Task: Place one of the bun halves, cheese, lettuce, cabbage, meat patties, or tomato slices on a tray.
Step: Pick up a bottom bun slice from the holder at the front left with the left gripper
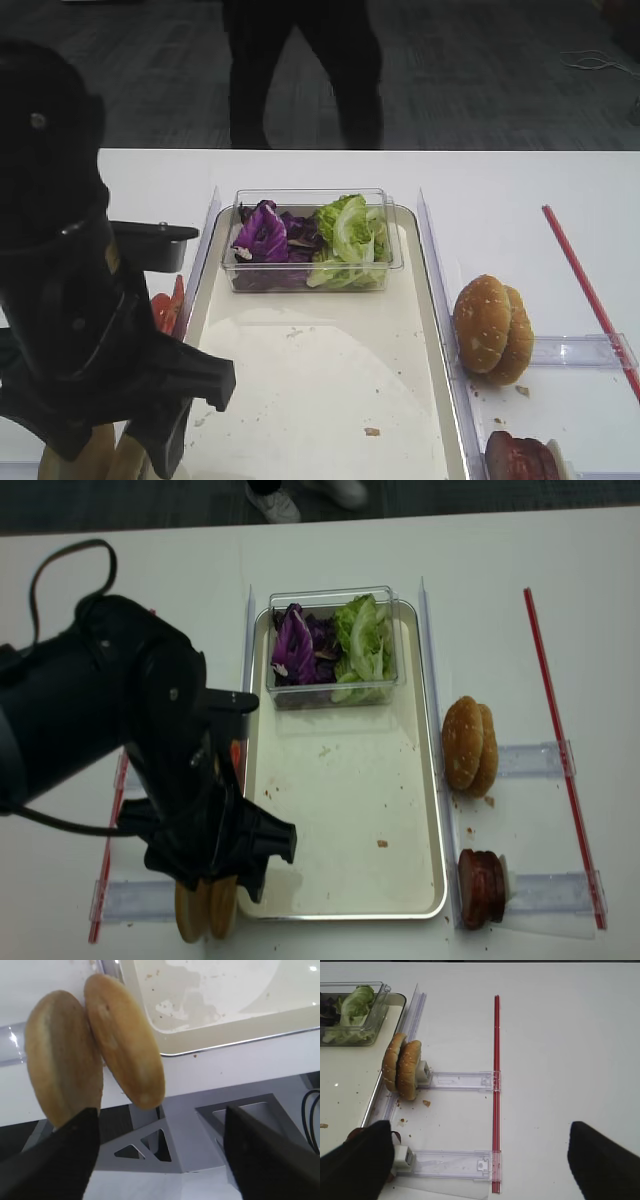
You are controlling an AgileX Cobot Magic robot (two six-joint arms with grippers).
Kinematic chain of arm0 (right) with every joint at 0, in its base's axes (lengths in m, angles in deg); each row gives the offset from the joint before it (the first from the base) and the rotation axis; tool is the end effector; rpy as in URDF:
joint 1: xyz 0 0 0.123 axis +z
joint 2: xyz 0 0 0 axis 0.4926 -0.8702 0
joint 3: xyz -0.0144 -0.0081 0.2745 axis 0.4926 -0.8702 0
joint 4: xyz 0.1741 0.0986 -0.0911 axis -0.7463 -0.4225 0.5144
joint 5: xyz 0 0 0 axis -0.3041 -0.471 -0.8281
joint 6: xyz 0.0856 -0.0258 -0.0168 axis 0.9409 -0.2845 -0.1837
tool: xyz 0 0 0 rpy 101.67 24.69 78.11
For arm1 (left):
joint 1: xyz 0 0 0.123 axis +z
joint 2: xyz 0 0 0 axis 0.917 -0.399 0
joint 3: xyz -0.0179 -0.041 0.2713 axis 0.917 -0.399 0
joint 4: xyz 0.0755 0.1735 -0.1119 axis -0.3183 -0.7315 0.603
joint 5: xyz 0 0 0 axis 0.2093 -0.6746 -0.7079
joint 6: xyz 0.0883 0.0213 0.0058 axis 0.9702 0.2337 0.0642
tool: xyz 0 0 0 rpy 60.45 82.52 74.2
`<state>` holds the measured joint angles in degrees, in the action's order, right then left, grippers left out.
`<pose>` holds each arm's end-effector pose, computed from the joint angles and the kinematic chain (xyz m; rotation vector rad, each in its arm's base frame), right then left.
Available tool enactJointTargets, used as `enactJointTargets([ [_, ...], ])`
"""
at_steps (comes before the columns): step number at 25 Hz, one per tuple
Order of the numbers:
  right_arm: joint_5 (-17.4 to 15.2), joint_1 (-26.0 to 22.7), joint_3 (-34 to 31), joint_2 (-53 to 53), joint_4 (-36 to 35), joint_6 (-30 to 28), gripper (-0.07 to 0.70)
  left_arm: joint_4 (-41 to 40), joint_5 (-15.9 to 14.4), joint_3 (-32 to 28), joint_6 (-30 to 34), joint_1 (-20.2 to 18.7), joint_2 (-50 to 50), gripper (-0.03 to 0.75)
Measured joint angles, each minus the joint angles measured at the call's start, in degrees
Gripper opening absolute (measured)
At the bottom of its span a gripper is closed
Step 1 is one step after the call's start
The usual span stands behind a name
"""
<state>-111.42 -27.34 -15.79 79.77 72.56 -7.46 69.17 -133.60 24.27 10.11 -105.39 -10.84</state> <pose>-0.0256 0.0025 0.2485 -0.0432 2.1110 0.0726 0.1587 -0.1407 0.2427 -0.2080 -3.0241 0.0851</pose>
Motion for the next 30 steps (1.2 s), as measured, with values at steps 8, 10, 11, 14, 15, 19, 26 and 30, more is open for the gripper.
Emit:
enactJointTargets([
  [8, 0.0, 0.0, 0.0, 0.0, 0.0, 0.0, 0.692, -0.6, 0.6, 0.0, 0.0, 0.0, -7.0, 0.449],
  [10, 0.0, 0.0, 0.0, 0.0, 0.0, 0.0, 0.692, -1.5, 0.7, 0.0, 0.0, 0.0, -8.5, 0.44],
  [11, 0.0, 0.0, 0.0, 0.0, 0.0, 0.0, 0.692, -1.9, 0.7, 0.0, 0.0, 0.0, -8.9, 0.438],
  [14, 0.0, 0.0, 0.0, 0.0, 0.0, 0.0, 0.692, -3.0, 1.6, 0.0, -0.1, 0.0, -10.3, 0.435],
  [15, 0.0, 0.0, 0.0, 0.0, 0.0, 0.0, 0.692, -3.1, 2.1, 0.0, -0.1, 0.0, -10.6, 0.435],
  [19, 0.0, 0.0, 0.0, 0.0, 0.0, 0.0, 0.692, -3.6, 4.0, 0.0, -1.1, 0.0, -11.2, 0.418],
  [26, 0.0, 0.0, 0.0, 0.0, 0.0, 0.0, 0.692, -4.8, 4.4, 0.0, -2.3, -0.1, -11.8, 0.305],
  [30, 0.0, 0.0, 0.0, 0.0, 0.0, 0.0, 0.692, -5.7, 4.4, 0.0, -2.9, -0.1, -11.8, 0.221],
])
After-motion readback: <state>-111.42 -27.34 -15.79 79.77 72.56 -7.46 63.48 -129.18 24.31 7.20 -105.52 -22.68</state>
